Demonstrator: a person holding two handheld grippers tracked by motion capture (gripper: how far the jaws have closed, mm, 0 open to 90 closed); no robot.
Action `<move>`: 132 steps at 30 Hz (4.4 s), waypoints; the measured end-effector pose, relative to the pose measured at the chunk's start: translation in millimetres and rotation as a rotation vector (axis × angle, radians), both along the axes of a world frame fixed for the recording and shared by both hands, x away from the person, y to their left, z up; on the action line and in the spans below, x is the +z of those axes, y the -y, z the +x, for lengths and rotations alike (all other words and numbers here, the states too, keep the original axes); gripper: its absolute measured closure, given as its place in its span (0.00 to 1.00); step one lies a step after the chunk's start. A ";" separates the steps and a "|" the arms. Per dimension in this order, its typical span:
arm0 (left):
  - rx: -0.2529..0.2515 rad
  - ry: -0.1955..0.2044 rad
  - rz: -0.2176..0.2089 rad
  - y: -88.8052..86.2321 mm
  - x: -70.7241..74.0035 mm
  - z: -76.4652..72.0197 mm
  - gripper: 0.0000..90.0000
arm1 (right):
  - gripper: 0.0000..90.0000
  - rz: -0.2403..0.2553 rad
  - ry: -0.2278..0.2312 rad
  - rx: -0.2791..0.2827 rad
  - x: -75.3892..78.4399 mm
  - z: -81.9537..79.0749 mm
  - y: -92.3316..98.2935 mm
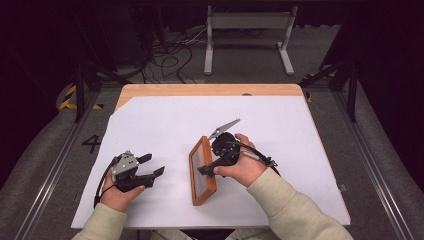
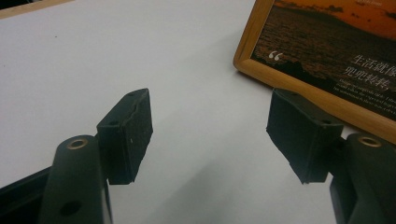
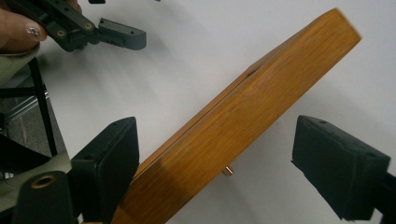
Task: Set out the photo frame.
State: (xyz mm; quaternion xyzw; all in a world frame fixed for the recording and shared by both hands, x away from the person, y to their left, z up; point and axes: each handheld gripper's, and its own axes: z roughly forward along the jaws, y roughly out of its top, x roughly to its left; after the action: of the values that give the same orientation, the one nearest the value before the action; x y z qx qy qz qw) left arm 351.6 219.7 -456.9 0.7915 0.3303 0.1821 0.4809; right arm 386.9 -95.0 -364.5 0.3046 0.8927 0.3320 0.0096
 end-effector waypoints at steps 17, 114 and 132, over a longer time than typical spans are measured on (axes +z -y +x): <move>0.009 -0.009 0.011 -0.6 -1.8 0.5 0.35 | 0.36 -0.022 -0.122 0.001 -16.1 5.3 -14.3; 0.007 0.013 0.016 -1.2 -2.3 -1.6 0.34 | 0.81 -0.281 0.037 0.548 56.5 54.2 13.4; 0.004 0.016 0.019 -1.6 -2.3 -1.5 0.34 | 0.81 -0.360 -0.010 0.633 26.3 76.7 21.9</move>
State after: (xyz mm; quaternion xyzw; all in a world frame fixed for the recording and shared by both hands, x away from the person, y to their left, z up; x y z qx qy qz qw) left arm 350.1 221.4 -459.2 0.7940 0.3262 0.1925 0.4754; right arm 463.7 -117.0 -338.3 0.0082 0.9869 0.1548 -0.0445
